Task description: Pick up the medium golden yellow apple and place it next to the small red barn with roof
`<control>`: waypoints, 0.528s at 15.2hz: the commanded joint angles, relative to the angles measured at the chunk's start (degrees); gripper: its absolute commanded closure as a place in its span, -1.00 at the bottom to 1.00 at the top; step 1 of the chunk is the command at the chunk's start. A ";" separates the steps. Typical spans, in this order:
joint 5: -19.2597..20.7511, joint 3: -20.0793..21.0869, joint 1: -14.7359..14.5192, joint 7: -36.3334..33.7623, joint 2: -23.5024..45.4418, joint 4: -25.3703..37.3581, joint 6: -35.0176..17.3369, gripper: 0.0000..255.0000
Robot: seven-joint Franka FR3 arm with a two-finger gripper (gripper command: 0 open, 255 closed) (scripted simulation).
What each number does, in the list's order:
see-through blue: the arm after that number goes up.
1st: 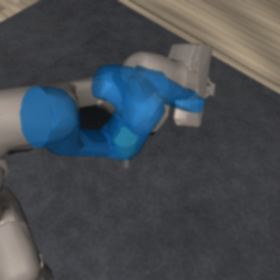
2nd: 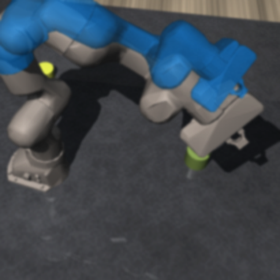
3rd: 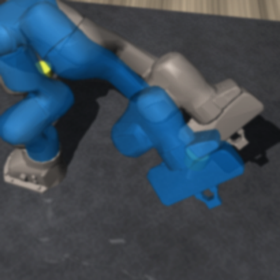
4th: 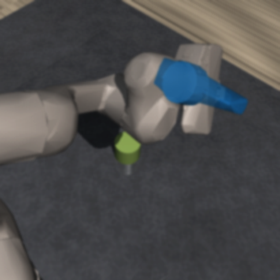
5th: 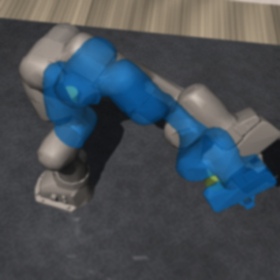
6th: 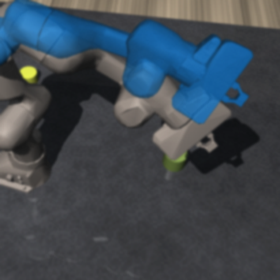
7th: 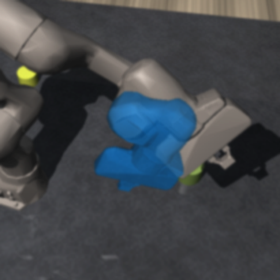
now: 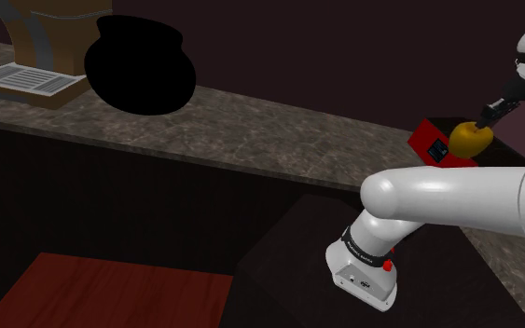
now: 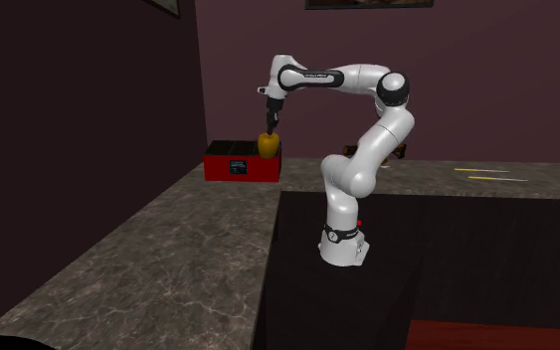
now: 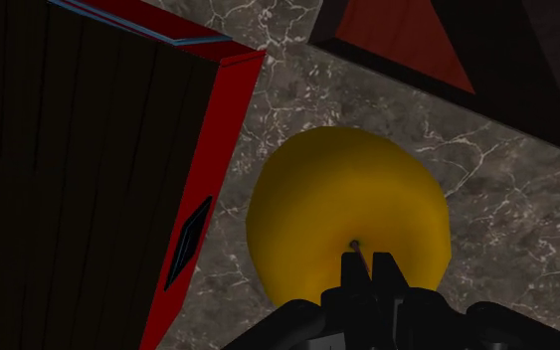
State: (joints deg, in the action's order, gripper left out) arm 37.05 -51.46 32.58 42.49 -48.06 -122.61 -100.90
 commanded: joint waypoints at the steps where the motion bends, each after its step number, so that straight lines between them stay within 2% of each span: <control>1: 0.69 -0.69 0.32 -0.19 -0.42 -1.61 -1.36 1.00; 8: 2.90 -3.19 0.98 -1.03 -1.18 -6.47 -5.83 1.00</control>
State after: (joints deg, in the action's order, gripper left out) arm 39.65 -54.21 33.57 41.58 -49.24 -128.51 -106.04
